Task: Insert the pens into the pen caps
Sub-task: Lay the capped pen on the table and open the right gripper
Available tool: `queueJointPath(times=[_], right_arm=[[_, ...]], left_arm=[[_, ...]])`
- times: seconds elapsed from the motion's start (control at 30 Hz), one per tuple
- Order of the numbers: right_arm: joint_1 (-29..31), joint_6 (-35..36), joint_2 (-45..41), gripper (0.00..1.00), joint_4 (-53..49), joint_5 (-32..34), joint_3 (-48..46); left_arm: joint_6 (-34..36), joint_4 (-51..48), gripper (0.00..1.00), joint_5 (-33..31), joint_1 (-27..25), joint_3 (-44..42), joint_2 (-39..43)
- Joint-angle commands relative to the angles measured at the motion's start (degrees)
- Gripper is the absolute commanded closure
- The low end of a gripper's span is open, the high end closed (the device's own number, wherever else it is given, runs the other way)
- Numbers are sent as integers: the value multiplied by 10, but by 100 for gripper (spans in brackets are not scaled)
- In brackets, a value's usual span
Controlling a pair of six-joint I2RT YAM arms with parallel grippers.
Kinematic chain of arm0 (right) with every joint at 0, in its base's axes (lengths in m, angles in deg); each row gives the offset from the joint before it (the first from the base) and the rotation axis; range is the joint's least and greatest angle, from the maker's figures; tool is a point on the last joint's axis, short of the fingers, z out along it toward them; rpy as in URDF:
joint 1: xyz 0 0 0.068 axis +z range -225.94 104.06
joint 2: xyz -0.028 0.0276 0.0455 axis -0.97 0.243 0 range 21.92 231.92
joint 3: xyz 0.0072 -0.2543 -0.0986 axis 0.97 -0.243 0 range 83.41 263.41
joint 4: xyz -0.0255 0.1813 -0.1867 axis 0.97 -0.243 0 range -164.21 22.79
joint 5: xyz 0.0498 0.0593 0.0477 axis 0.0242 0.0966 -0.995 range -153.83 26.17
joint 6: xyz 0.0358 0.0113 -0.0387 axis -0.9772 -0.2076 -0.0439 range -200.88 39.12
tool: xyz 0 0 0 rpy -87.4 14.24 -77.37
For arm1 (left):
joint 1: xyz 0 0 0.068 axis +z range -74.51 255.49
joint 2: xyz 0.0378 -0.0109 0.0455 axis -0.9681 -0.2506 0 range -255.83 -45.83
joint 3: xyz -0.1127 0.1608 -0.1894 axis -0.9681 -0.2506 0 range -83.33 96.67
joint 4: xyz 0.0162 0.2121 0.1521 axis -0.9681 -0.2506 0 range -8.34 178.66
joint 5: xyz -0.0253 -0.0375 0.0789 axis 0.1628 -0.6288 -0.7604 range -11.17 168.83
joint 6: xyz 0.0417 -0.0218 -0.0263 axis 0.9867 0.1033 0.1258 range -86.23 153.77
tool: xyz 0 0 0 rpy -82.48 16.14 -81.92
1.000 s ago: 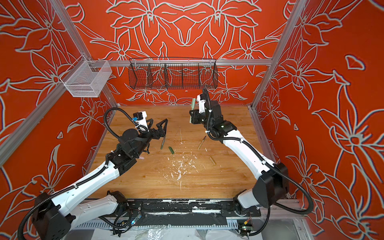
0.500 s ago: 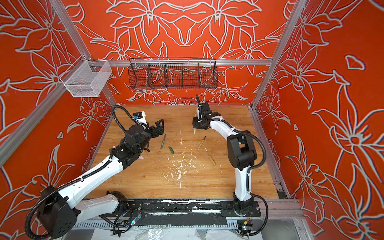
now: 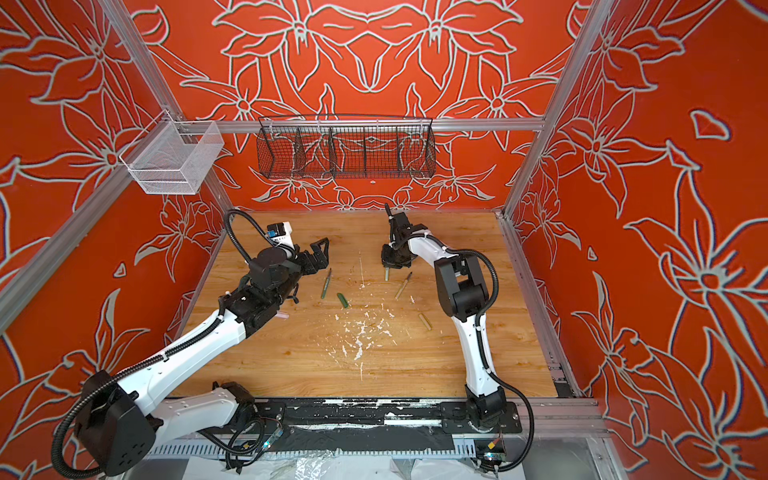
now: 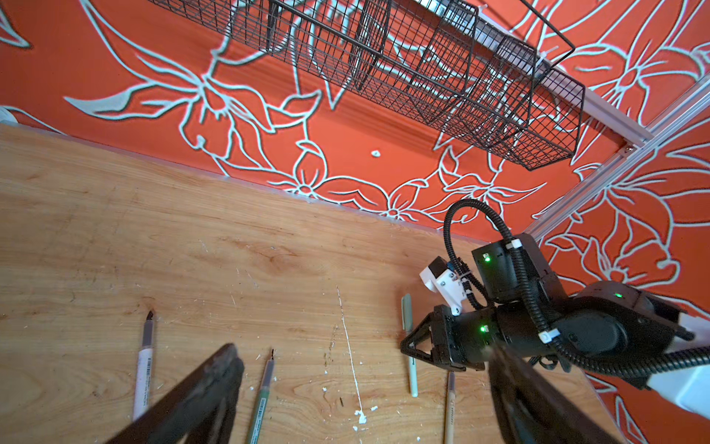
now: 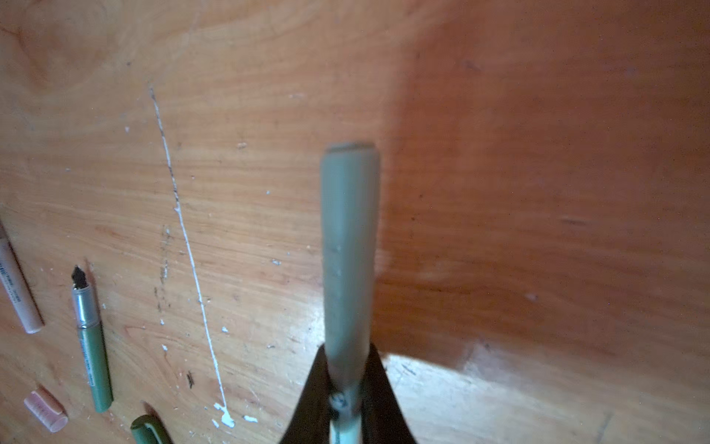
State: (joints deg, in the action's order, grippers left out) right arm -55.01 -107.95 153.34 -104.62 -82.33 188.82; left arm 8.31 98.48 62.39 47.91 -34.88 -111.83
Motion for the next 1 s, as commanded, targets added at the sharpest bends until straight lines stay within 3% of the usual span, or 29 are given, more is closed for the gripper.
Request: queueJointPath(times=[0.0,0.33,0.73,0.97], right_arm=[[-1,-16,18,94,-27,4,27],[-1,-20,35,83,-45,17,53],[-3,-33,36,80,-61,16,85],[-2,-29,-46,78,-56,37,63]], left_arm=[[-11,2,2,11,6,19,-4],[-22,-2,1,27,16,22,-5],[-30,-2,0,35,24,21,-3],[-32,0,0,40,27,20,-5]])
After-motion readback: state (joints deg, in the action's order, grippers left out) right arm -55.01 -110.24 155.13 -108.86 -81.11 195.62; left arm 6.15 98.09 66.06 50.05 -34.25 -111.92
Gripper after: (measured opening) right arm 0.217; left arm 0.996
